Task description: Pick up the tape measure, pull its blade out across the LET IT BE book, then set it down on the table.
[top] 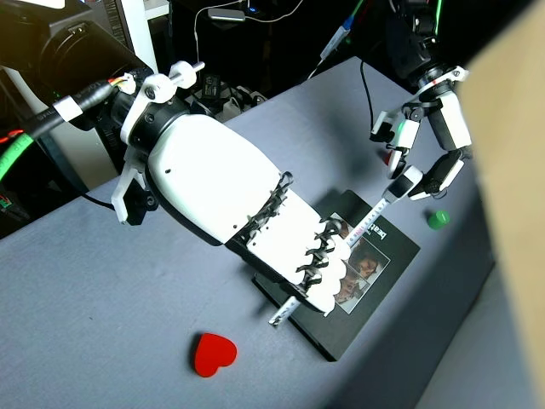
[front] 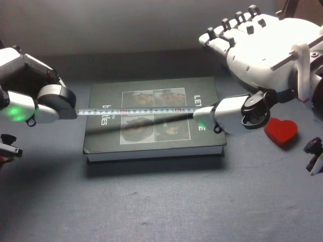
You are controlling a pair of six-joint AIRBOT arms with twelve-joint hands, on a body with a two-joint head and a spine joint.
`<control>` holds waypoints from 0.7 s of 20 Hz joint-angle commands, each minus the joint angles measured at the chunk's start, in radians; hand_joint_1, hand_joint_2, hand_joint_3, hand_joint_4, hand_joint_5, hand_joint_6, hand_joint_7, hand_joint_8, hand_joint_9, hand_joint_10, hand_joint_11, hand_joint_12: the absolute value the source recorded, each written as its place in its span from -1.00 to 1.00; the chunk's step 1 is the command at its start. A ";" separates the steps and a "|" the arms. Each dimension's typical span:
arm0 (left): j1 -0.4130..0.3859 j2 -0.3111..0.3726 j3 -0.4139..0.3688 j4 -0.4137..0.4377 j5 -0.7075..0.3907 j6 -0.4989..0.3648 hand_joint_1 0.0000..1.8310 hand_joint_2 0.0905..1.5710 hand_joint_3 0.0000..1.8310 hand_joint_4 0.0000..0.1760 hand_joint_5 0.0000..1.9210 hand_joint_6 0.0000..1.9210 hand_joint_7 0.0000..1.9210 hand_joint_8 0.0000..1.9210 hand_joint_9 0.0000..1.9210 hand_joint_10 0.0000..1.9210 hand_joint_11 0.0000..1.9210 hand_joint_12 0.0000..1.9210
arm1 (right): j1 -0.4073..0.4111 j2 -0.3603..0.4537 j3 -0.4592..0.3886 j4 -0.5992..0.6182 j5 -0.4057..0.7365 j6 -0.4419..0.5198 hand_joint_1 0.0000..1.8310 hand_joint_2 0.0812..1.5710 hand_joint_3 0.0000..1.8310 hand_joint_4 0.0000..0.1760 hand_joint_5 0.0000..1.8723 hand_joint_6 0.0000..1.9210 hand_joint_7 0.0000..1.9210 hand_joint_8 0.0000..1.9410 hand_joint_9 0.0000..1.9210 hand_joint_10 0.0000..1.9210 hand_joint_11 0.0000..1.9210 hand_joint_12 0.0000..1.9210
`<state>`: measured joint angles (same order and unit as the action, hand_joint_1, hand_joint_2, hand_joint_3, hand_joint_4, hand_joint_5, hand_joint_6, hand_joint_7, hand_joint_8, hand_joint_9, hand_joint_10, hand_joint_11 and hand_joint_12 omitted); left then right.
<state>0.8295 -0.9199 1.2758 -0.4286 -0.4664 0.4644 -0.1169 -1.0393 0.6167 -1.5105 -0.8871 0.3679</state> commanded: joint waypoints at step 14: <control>0.120 -0.036 0.048 0.018 -0.215 -0.093 0.52 0.29 -1.00 -1.00 0.02 -0.16 0.27 -0.49 0.17 0.01 0.18 -0.19 | -0.009 0.003 -0.002 -0.079 0.001 0.006 -0.75 0.31 -1.00 -1.00 -0.97 -1.00 -0.98 -1.00 -1.00 -1.00 -0.97 -0.97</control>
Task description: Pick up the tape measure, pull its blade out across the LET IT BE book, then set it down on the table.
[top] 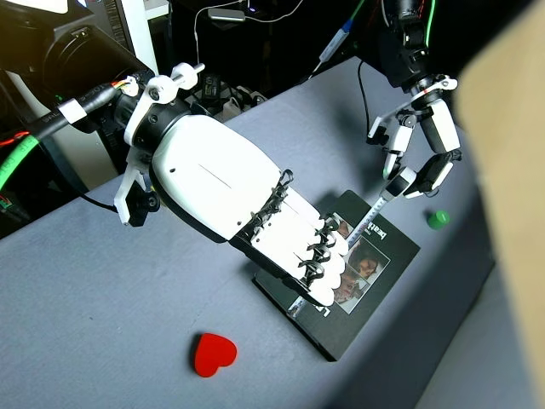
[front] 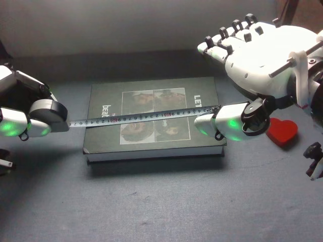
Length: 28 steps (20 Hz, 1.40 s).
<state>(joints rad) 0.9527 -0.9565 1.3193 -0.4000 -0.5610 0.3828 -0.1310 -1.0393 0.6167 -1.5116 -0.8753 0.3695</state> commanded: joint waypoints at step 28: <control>-0.113 0.228 -0.288 -0.061 -0.052 0.119 0.52 0.29 -1.00 -1.00 0.02 -0.16 0.27 -0.51 0.17 0.00 0.17 -0.19 | -0.006 0.001 -0.004 -0.083 -0.005 0.005 -0.74 0.33 -1.00 -1.00 -0.93 -1.00 -0.94 -1.00 -0.99 -1.00 -1.00 -0.80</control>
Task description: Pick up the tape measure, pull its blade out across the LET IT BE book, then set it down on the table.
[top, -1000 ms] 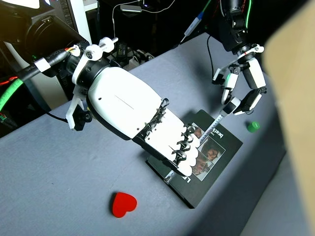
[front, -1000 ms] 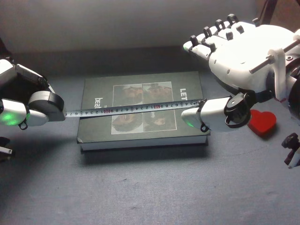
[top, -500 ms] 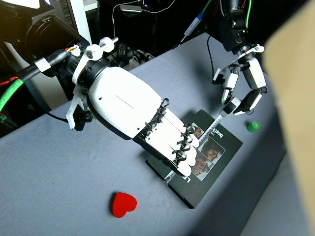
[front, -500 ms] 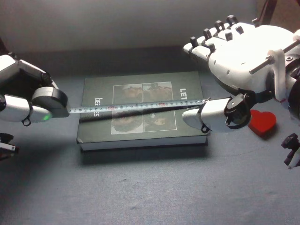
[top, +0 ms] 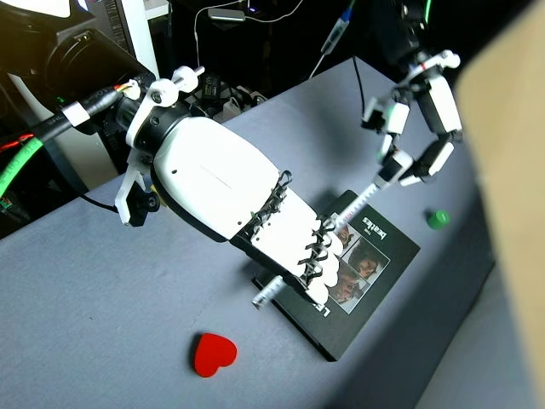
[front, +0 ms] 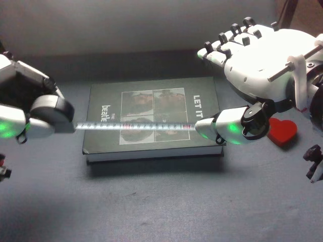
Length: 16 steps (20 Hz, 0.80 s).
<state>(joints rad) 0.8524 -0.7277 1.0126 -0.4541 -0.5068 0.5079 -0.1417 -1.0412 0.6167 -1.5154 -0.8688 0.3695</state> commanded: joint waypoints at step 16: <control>0.310 -0.058 -0.113 -0.115 -0.391 -0.129 0.52 0.30 -1.00 -1.00 0.01 -0.16 0.28 -0.50 0.16 0.01 0.18 -0.18 | -0.003 0.003 -0.007 -0.092 -0.007 0.007 -0.72 0.31 -1.00 -1.00 -0.91 -1.00 -0.93 -1.00 -0.98 -1.00 -1.00 -0.80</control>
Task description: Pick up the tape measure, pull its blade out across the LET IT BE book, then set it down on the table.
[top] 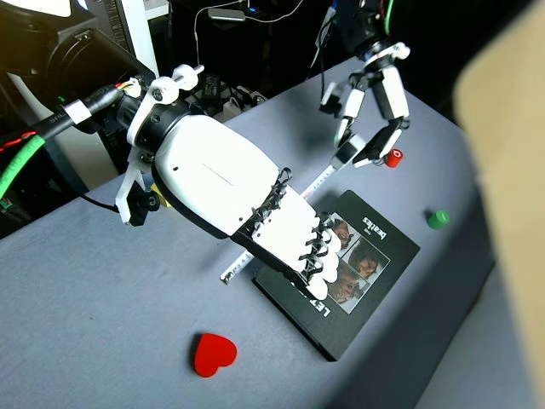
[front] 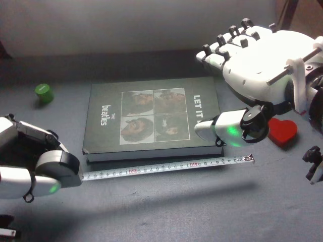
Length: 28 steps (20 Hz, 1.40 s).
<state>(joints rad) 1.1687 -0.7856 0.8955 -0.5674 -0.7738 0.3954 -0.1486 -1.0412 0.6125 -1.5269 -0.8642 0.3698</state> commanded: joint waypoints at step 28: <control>0.089 -0.033 0.064 0.045 -0.223 -0.036 -0.38 0.35 -1.00 -1.00 -0.47 -1.00 -0.52 -1.00 -0.54 -1.00 -0.81 -0.24 | -0.002 0.003 -0.004 -0.089 -0.005 0.008 -0.72 0.35 -1.00 -1.00 -0.91 -1.00 -0.92 -1.00 -0.98 -1.00 -1.00 -0.82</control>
<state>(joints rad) 1.2583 -0.8227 0.9550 -0.5079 -0.8742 0.3702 -0.1593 -1.0412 0.6125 -1.5345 -0.8570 0.3729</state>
